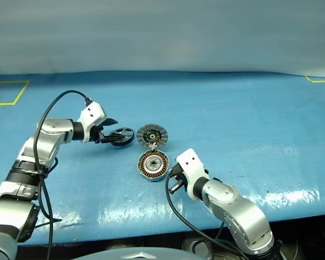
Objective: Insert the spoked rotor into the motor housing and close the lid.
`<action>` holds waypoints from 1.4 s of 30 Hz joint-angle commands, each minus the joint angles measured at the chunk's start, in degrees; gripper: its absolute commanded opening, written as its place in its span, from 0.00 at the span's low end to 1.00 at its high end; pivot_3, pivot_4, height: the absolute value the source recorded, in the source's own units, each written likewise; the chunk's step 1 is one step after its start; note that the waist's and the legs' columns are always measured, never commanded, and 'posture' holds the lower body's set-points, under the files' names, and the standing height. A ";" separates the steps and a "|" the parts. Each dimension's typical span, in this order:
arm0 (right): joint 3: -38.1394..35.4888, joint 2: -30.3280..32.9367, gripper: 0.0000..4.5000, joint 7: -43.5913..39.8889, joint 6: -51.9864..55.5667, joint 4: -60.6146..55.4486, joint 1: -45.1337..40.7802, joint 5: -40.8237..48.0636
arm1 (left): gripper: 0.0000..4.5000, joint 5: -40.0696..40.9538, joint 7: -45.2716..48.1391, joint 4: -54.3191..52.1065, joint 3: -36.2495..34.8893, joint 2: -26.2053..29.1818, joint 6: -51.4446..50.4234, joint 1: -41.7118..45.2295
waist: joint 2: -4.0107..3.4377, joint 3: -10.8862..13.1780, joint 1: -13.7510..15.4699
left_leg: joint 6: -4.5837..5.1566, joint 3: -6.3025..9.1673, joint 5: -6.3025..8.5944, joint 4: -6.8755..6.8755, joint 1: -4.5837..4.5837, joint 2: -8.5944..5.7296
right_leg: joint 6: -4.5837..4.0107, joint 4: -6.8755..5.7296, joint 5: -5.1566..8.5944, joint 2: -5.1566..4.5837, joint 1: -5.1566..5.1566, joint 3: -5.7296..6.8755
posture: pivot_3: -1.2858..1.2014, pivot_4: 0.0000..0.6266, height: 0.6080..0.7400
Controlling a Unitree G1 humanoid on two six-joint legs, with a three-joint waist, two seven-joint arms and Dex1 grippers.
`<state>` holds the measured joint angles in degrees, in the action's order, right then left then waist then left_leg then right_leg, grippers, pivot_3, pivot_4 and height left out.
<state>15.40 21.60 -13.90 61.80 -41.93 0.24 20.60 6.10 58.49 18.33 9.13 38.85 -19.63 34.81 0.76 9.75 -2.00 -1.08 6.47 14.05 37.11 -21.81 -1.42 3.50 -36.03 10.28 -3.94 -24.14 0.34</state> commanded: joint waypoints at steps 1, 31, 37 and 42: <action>-0.13 -0.11 0.00 -0.11 -0.40 -0.91 -0.31 -0.01 | 0.78 -0.01 0.25 1.54 -0.48 -1.27 0.96 2.24 | 0.00 0.00 -0.01 | 0.00 0.00 0.00 0.00 0.00 0.00 | 0.00 0.00 0.00 0.00 0.00 0.00 | 0.52 0.24 1.00; 0.72 0.26 0.00 0.03 -0.25 -0.44 -0.82 -0.26 | 0.66 -1.46 0.60 4.47 -0.20 -1.91 0.68 1.52 | 0.01 0.00 -0.03 | 0.00 0.00 0.00 0.01 0.00 0.00 | 0.02 0.00 -0.01 0.01 0.00 -0.01 | 0.52 0.24 1.00; 0.79 0.40 0.00 0.14 -0.27 -0.60 -0.57 -0.49 | 0.66 -5.05 0.68 5.50 1.98 -0.75 2.64 1.18 | 0.01 0.00 -0.05 | 0.00 0.00 0.00 0.01 0.00 0.00 | 0.02 0.00 -0.01 0.01 0.00 -0.01 | 0.52 0.24 1.00; 0.70 0.58 0.00 0.07 -0.28 -0.71 -0.32 -0.69 | 0.66 -5.51 0.79 5.92 1.91 -0.78 3.06 1.01 | 0.01 0.00 -0.03 | 0.00 0.00 0.00 0.01 0.00 0.00 | 0.02 0.00 -0.01 0.01 0.01 -0.01 | 0.52 0.24 1.00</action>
<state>16.25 22.08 -13.79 61.86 -41.16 0.01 19.97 1.08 59.10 24.41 11.64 37.32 -17.24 35.90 0.77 9.76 -2.03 -1.08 6.47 14.05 37.12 -21.81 -1.42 3.52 -36.03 10.27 -3.93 -24.14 0.33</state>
